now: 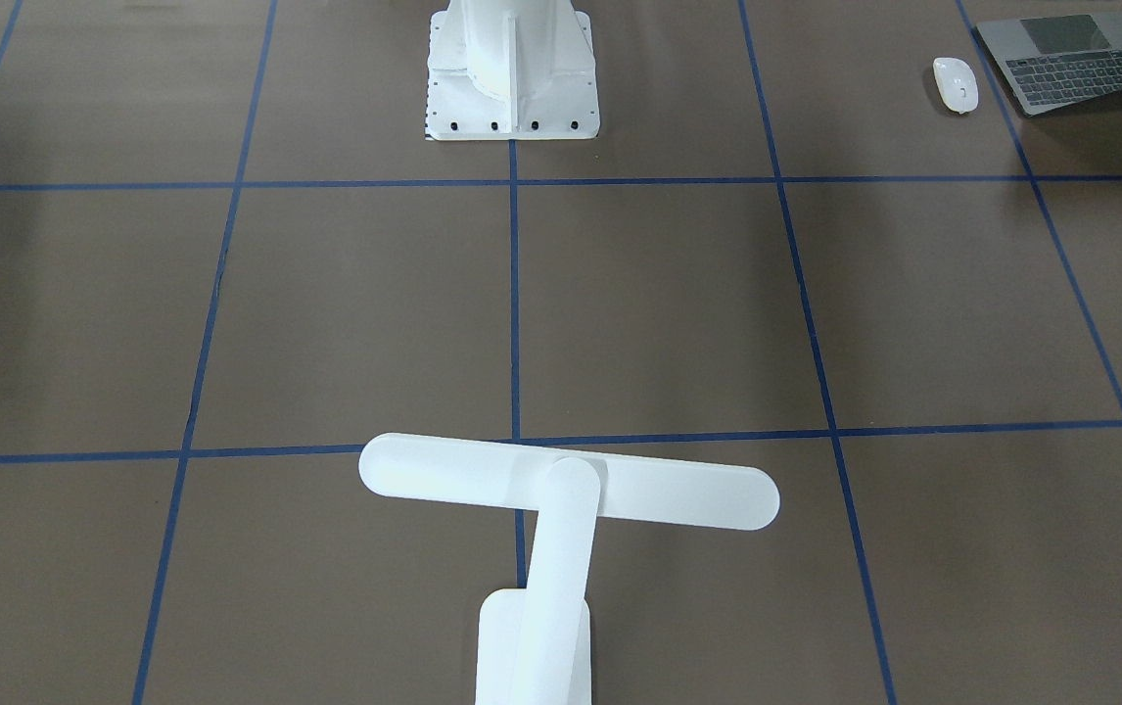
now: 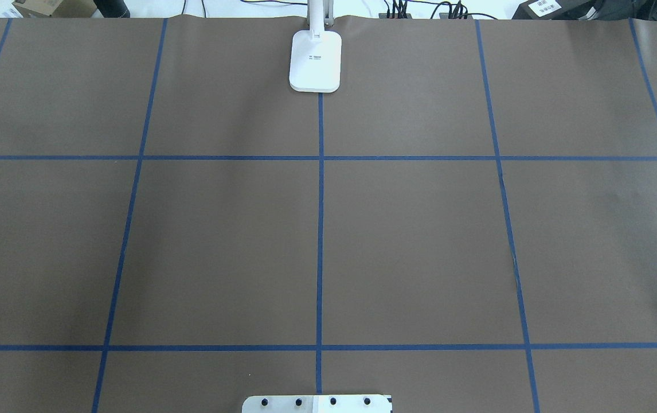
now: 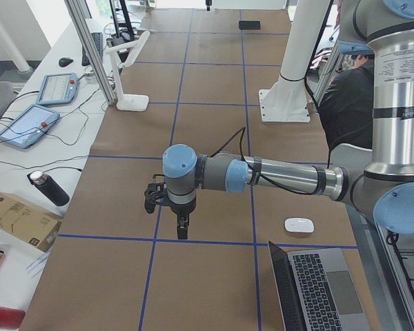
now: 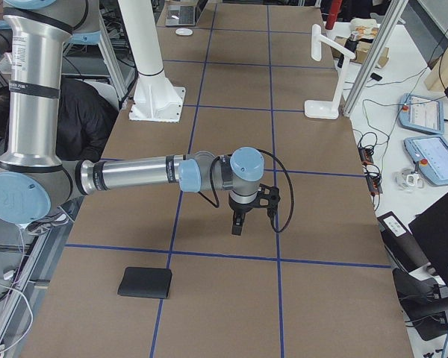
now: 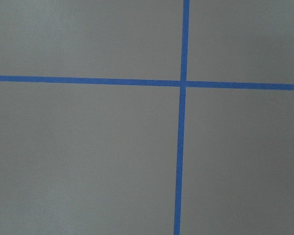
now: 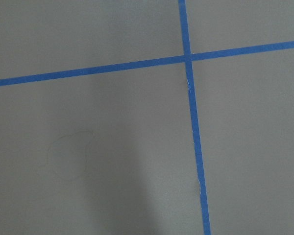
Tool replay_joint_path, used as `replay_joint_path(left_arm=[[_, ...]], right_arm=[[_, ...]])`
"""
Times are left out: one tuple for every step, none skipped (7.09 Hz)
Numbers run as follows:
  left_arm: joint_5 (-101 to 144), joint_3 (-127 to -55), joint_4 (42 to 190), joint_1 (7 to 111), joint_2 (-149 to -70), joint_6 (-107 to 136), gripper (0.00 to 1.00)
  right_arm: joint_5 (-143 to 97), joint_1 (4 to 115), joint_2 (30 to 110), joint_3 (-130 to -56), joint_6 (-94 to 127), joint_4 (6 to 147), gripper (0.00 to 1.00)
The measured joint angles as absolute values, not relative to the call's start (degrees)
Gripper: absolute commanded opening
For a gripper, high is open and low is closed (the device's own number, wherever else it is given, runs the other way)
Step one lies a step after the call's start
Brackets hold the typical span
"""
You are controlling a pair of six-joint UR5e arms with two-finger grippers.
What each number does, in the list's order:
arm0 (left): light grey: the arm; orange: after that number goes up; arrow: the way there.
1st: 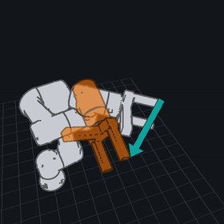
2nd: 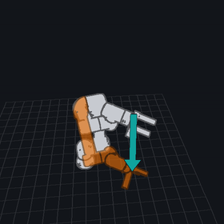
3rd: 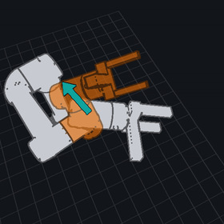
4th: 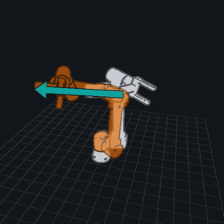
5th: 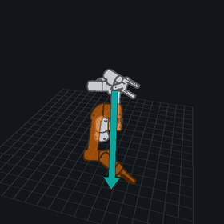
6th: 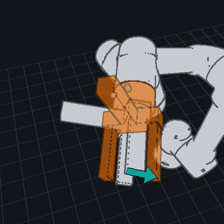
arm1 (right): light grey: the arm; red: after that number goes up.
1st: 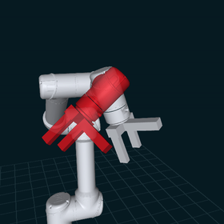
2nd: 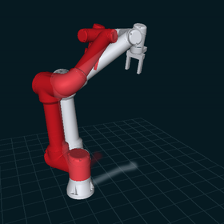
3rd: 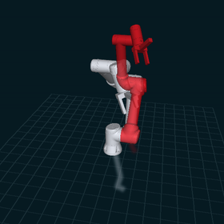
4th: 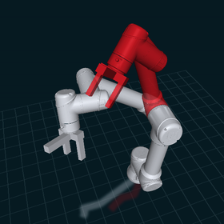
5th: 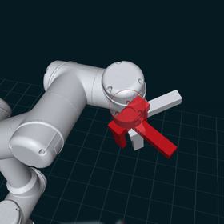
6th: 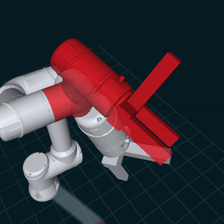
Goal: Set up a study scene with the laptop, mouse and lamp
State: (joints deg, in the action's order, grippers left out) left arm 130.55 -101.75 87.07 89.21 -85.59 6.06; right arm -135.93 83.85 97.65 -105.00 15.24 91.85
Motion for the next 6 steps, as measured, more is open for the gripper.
replay_joint_path(left_arm=[[130.53,-101.45,86.92,89.21,-85.93,6.06,1.00],[130.45,-101.31,86.61,89.21,-86.07,6.07,1.00],[130.28,-101.30,86.09,89.21,-86.10,6.06,1.00],[130.11,-101.31,84.64,89.21,-86.43,6.09,1.00],[130.03,-101.45,81.68,89.31,-87.10,6.17,1.00],[129.96,-101.66,78.53,89.65,-87.45,7.32,1.00]], right_arm=[[-136.02,83.85,97.65,-105.00,15.10,91.85,0.99],[-136.21,83.85,97.65,-104.99,15.00,91.83,0.99],[-136.47,83.85,97.65,-105.06,14.96,91.77,0.99],[-136.81,83.85,97.65,-105.22,14.93,91.71,0.99],[-137.00,83.85,97.65,-105.34,14.88,91.68,0.99],[-137.07,83.85,97.65,-105.33,14.86,91.69,0.99]])
